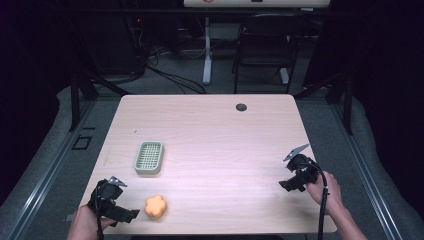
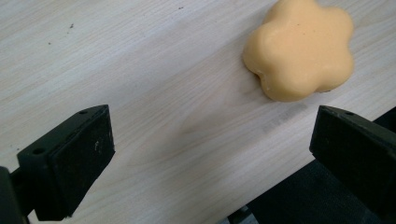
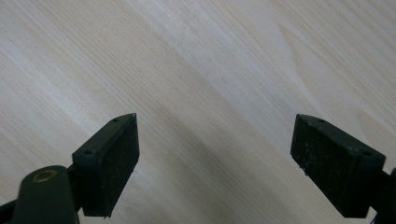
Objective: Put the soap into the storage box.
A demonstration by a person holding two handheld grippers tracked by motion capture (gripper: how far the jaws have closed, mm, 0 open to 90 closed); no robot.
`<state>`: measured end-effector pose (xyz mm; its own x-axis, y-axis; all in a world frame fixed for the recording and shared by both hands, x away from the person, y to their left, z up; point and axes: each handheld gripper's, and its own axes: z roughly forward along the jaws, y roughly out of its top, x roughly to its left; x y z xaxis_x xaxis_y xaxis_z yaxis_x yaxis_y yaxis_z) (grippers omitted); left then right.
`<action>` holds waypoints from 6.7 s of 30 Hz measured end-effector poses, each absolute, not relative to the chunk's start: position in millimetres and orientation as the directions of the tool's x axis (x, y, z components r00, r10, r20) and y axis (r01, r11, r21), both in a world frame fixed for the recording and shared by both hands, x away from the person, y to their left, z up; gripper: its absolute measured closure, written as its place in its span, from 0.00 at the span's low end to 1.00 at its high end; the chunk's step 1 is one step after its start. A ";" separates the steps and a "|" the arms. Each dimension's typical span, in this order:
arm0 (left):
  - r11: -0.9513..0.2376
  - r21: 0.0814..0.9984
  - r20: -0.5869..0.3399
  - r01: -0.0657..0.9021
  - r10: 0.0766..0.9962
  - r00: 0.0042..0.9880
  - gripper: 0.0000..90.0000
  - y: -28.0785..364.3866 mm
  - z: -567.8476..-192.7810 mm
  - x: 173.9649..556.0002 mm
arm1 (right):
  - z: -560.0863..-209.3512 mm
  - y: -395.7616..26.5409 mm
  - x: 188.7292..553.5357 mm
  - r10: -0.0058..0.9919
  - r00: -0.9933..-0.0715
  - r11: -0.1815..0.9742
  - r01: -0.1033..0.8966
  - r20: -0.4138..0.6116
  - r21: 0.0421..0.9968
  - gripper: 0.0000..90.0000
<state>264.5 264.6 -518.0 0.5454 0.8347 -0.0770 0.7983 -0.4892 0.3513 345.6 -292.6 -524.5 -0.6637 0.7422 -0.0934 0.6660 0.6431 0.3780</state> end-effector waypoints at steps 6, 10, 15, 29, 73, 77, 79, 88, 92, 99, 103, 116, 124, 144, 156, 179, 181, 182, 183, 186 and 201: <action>-0.510 0.335 -0.078 0.792 0.823 0.563 0.00 258.6 -515.8 263.2 | -524.2 -292.2 344.8 0.741 -0.664 0.644 0.663 -0.098 0.380 0.17; -0.528 0.309 -0.071 0.791 0.816 0.573 0.00 252.8 -513.2 264.4 | -524.8 -290.7 345.0 0.736 -0.670 0.650 0.660 -0.096 0.377 0.17; -0.552 0.298 -0.067 0.779 0.802 0.594 0.00 245.0 -507.8 267.6 | -524.3 -290.9 344.6 0.735 -0.671 0.652 0.659 -0.100 0.374 0.17; -0.636 0.261 -0.035 0.726 0.745 0.666 0.00 214.8 -507.1 279.1 | -527.3 -289.6 344.7 0.740 -0.667 0.643 0.665 -0.084 0.380 0.17; -0.705 0.211 -0.009 0.677 0.691 0.722 0.02 186.0 -538.8 289.0 | -527.1 -290.7 345.6 0.733 -0.675 0.654 0.666 -0.083 0.360 0.17; -0.709 0.210 -0.006 0.673 0.687 0.726 0.07 184.9 -539.8 289.2 | -526.9 -291.2 346.0 0.731 -0.677 0.658 0.665 -0.088 0.354 0.17; -0.717 0.206 -0.010 0.667 0.679 0.734 0.11 184.0 -540.5 289.1 | -527.0 -291.0 345.8 0.732 -0.675 0.656 0.665 -0.087 0.357 0.17; -0.731 0.194 -0.017 0.655 0.665 0.747 0.19 181.9 -543.6 289.3 | -527.1 -290.9 345.7 0.733 -0.675 0.654 0.666 -0.083 0.359 0.17; -0.737 0.183 -0.018 0.651 0.660 0.751 0.21 180.6 -545.9 290.0 | -526.8 -291.3 346.0 0.730 -0.678 0.658 0.665 -0.085 0.354 0.17; -0.747 0.163 -0.016 0.645 0.652 0.758 0.26 178.6 -548.0 290.8 | -527.0 -291.2 345.9 0.732 -0.675 0.656 0.666 -0.088 0.355 0.17; -0.748 0.162 -0.016 0.644 0.650 0.759 0.27 178.5 -548.0 290.7 | -527.3 -291.3 346.0 0.733 -0.674 0.656 0.667 -0.088 0.354 0.17; -0.759 0.153 -0.012 0.632 0.638 0.770 0.28 177.5 -547.3 291.3 | -527.7 -291.4 346.0 0.736 -0.671 0.652 0.669 -0.087 0.356 0.17; -0.751 0.172 -0.017 0.638 0.645 0.764 0.28 181.6 -542.7 291.0 | -527.5 -291.5 345.9 0.736 -0.672 0.650 0.669 -0.080 0.362 0.17; -0.737 0.194 -0.018 0.647 0.657 0.754 0.28 191.2 -532.1 289.3 | -527.1 -291.9 345.8 0.738 -0.671 0.648 0.669 -0.080 0.365 0.17; -0.724 0.203 -0.023 0.659 0.669 0.742 0.28 198.2 -526.8 290.4 | -526.7 -291.9 345.5 0.735 -0.673 0.649 0.667 -0.077 0.366 0.17; -0.701 0.224 -0.032 0.677 0.689 0.724 0.28 216.9 -508.7 299.8 | -525.8 -291.9 344.8 0.742 -0.666 0.643 0.671 -0.082 0.369 0.17; -0.701 0.224 -0.035 0.677 0.688 0.724 0.28 217.9 -506.7 301.9 | -525.4 -292.0 345.4 0.738 -0.669 0.651 0.670 -0.089 0.357 0.17; -0.701 0.224 -0.031 0.677 0.689 0.724 0.28 218.0 -505.9 302.9 | -526.7 -291.3 344.6 0.746 -0.661 0.638 0.673 -0.082 0.375 0.17; -0.702 0.222 -0.032 0.676 0.688 0.725 0.28 218.3 -504.6 304.4 | -525.9 -291.5 344.9 0.742 -0.665 0.644 0.670 -0.086 0.368 0.17; -0.704 0.225 -0.033 0.674 0.686 0.727 0.28 218.4 -501.8 306.6 | -525.2 -291.6 344.8 0.741 -0.666 0.644 0.670 -0.084 0.370 0.17; -0.701 0.251 -0.044 0.668 0.681 0.731 0.28 219.3 -488.8 317.1 | -524.3 -292.2 344.3 0.739 -0.668 0.647 0.667 -0.089 0.370 0.17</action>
<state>317.1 219.3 -488.8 0.7310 0.6809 -0.0440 0.6678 -0.7007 0.2510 344.3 -292.2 -524.3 -0.6678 0.7389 -0.0895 0.6666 0.6472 0.3698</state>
